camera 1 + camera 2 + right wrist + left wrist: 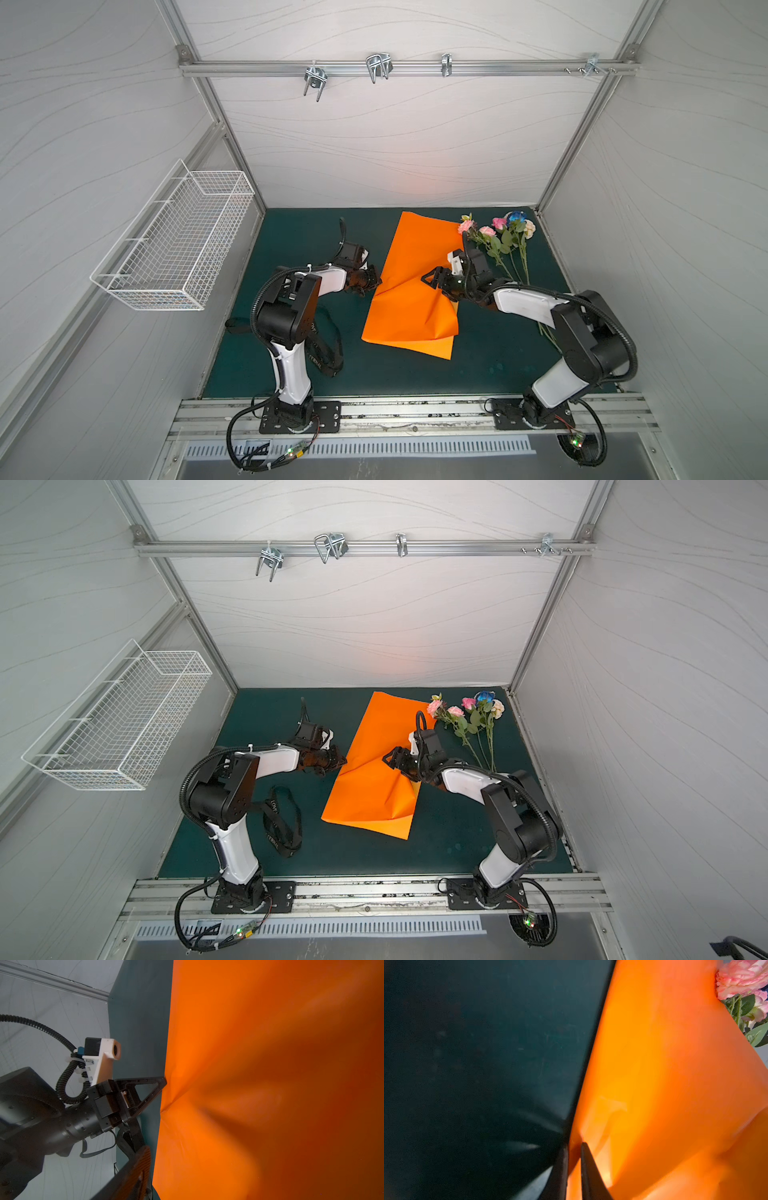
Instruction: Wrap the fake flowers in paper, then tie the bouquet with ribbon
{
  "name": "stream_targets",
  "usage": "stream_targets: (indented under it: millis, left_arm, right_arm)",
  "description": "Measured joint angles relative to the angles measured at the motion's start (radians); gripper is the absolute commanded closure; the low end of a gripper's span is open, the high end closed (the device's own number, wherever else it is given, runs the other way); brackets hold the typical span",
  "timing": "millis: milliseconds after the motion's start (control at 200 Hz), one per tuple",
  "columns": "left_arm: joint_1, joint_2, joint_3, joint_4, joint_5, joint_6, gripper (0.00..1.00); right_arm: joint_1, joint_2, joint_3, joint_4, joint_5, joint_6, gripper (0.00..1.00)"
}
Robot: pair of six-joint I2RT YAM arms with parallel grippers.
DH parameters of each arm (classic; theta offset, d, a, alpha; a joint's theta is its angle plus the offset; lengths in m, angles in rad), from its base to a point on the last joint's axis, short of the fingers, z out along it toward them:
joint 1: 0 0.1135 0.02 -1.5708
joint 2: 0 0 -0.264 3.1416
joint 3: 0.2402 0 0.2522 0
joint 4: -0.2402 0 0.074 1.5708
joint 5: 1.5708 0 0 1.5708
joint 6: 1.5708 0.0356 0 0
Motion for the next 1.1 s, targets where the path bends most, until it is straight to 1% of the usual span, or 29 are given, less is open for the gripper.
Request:
stream_targets:
  millis: [40, 110, 165, 185, 220, 280, 345, 390, 460, 515, 550, 595, 645, 700, 780, 840, 890, 985, 1100]
  left_arm:
    - [0.0, 0.0, 0.001, -0.002, -0.001, 0.0, 0.83]
    - [-0.001, -0.001, 0.002, -0.003, -0.002, 0.0, 0.81]
    - [-0.002, -0.002, 0.003, -0.004, -0.002, 0.0, 0.78]
    - [-0.002, -0.002, 0.003, -0.004, -0.001, 0.0, 0.76]
    - [-0.003, -0.003, 0.004, -0.006, -0.001, -0.001, 0.74]
    - [-0.006, -0.013, 0.004, -0.019, -0.002, 0.001, 0.66]
    - [-0.008, -0.03, 0.003, -0.042, -0.008, 0.009, 0.54]
    - [-0.008, -0.049, 0.002, -0.066, -0.02, 0.006, 0.48]
    - [-0.008, -0.095, 0.0, -0.107, -0.037, 0.028, 0.39]
    - [-0.009, -0.154, -0.005, -0.132, -0.051, 0.055, 0.34]
    - [-0.011, -0.194, -0.013, -0.135, -0.061, 0.075, 0.27]
    - [-0.023, -0.27, -0.035, -0.136, -0.085, 0.111, 0.22]
    - [-0.06, -0.365, -0.065, -0.138, -0.118, 0.172, 0.15]
    - [-0.129, -0.471, -0.109, -0.122, -0.166, 0.229, 0.13]
    - [-0.283, -0.624, -0.202, -0.057, -0.229, 0.34, 0.11]
    - [-0.403, -0.723, -0.299, 0.007, -0.262, 0.425, 0.04]
    - [-0.507, -0.792, -0.385, 0.058, -0.287, 0.488, 0.01]
    - [-0.644, -0.874, -0.512, 0.109, -0.33, 0.605, 0.01]
    - [-0.726, -0.875, -0.547, 0.114, -0.412, 0.71, 0.01]
  right_arm:
    - [0.0, -0.014, 0.001, -0.014, 0.01, -0.008, 0.28]
    - [0.0, -0.033, 0.002, -0.037, 0.024, -0.017, 0.35]
    - [0.0, -0.037, 0.002, -0.047, 0.03, -0.023, 0.47]
    - [0.0, -0.037, 0.002, -0.05, 0.032, -0.024, 0.5]
    - [0.0, -0.037, 0.002, -0.056, 0.033, -0.03, 0.59]
    - [0.0, -0.034, 0.004, -0.068, 0.032, -0.035, 0.68]
    - [0.0, -0.027, 0.011, -0.078, 0.032, -0.031, 0.79]
    - [0.0, -0.02, 0.018, -0.085, 0.031, -0.031, 0.81]
    - [0.0, -0.012, 0.029, -0.099, 0.031, -0.03, 0.81]
    - [0.0, -0.011, 0.035, -0.108, 0.03, -0.029, 0.81]
    - [0.0, -0.011, 0.04, -0.118, 0.029, -0.028, 0.81]
    - [0.0, -0.011, 0.047, -0.127, 0.029, -0.028, 0.81]
    - [0.0, -0.011, 0.057, -0.139, 0.03, -0.028, 0.81]
    - [0.0, -0.011, 0.067, -0.15, 0.031, -0.027, 0.81]
    - [0.0, -0.011, 0.078, -0.165, 0.031, -0.026, 0.81]
    - [0.0, -0.011, 0.082, -0.173, 0.031, -0.023, 0.81]
    - [0.0, -0.011, 0.085, -0.18, 0.03, -0.02, 0.82]
    - [0.0, -0.011, 0.094, -0.191, 0.027, -0.017, 0.83]
    - [0.0, -0.011, 0.097, -0.192, 0.023, -0.01, 0.83]
